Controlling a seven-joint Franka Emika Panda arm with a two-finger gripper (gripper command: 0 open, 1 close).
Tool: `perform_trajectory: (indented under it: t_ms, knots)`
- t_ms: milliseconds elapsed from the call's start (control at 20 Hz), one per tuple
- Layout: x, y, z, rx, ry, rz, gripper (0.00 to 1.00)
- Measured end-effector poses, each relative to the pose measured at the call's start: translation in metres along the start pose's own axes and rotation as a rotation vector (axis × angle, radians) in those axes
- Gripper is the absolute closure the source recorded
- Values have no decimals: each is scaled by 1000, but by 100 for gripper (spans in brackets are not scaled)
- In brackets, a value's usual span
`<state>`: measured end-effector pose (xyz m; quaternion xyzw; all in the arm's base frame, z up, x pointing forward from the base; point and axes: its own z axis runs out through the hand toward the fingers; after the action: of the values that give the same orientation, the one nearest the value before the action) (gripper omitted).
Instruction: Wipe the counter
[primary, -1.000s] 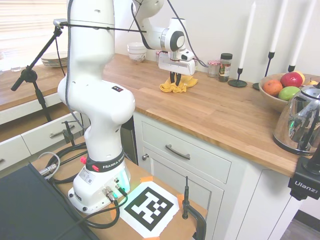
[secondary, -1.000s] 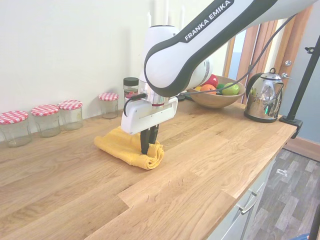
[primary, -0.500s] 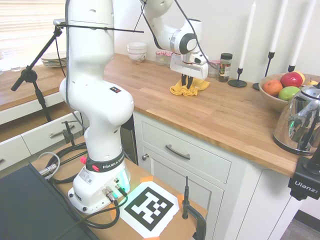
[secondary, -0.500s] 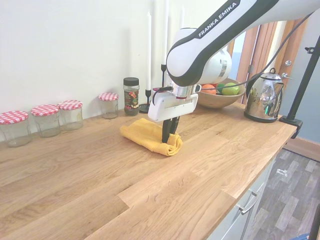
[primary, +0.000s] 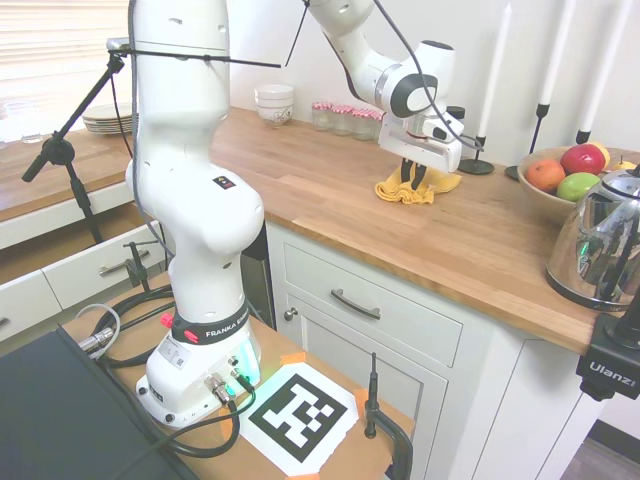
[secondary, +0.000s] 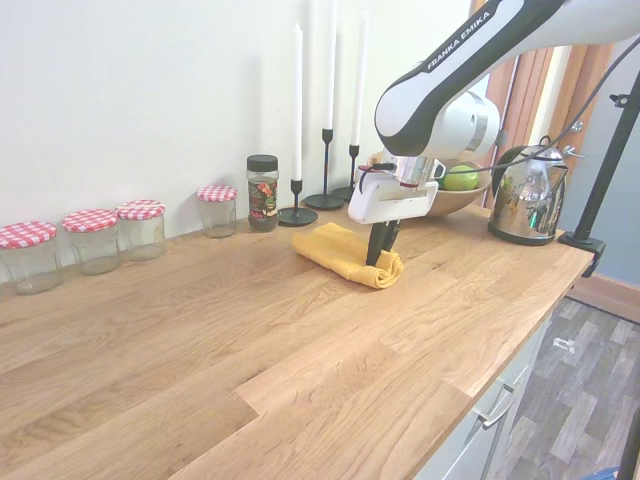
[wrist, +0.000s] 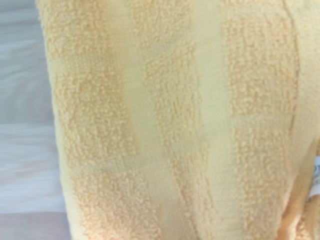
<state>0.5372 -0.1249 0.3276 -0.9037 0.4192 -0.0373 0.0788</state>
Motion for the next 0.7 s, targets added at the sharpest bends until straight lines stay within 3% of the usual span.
perform_trajectory:
  t_ms: [650, 700]
  knots:
    - [45, 73, -12, 14, 12, 60, 100]
    - [46, 74, -13, 14, 12, 62, 0]
